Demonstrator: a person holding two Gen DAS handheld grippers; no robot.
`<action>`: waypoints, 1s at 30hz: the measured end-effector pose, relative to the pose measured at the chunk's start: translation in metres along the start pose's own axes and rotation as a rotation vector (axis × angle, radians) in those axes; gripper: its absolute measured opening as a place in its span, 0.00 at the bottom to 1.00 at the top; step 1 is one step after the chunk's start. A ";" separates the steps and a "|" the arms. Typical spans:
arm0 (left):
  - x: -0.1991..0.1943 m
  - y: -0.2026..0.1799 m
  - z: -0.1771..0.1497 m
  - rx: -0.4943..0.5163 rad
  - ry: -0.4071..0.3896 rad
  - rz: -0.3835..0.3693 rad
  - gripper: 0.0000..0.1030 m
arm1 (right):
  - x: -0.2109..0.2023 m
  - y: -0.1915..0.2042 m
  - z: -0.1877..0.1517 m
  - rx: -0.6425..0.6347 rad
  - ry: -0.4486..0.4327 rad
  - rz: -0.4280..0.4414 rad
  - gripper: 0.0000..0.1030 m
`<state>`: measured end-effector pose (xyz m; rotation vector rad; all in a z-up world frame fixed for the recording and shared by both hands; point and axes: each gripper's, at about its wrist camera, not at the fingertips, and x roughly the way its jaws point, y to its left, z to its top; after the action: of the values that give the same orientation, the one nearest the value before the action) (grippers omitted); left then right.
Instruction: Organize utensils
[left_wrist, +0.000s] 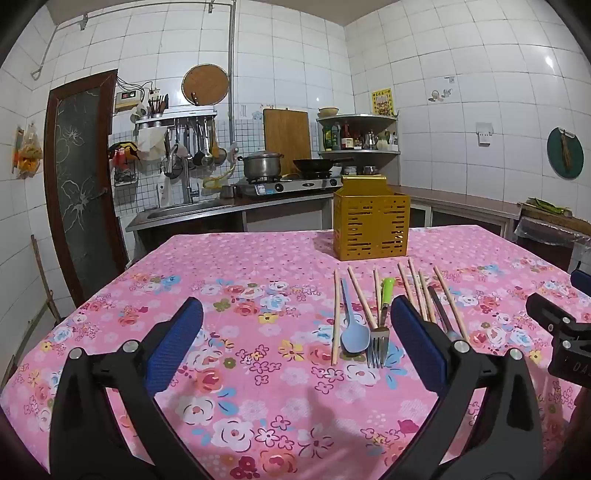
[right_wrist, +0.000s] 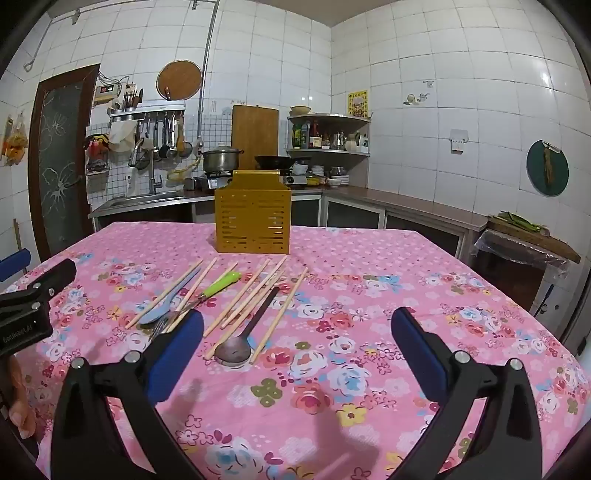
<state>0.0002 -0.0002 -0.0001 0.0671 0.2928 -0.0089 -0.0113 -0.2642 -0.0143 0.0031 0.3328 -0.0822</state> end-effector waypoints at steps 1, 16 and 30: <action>0.000 0.000 0.000 -0.002 -0.002 -0.001 0.95 | 0.000 0.000 0.000 0.004 -0.005 0.002 0.96; -0.001 -0.002 -0.001 0.002 -0.006 -0.005 0.95 | 0.001 0.001 -0.001 0.002 -0.002 0.002 0.96; 0.006 -0.007 0.001 0.006 -0.008 -0.005 0.95 | -0.003 -0.001 0.002 0.005 -0.003 0.003 0.96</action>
<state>0.0057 -0.0070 -0.0013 0.0723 0.2854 -0.0149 -0.0136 -0.2653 -0.0118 0.0087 0.3296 -0.0802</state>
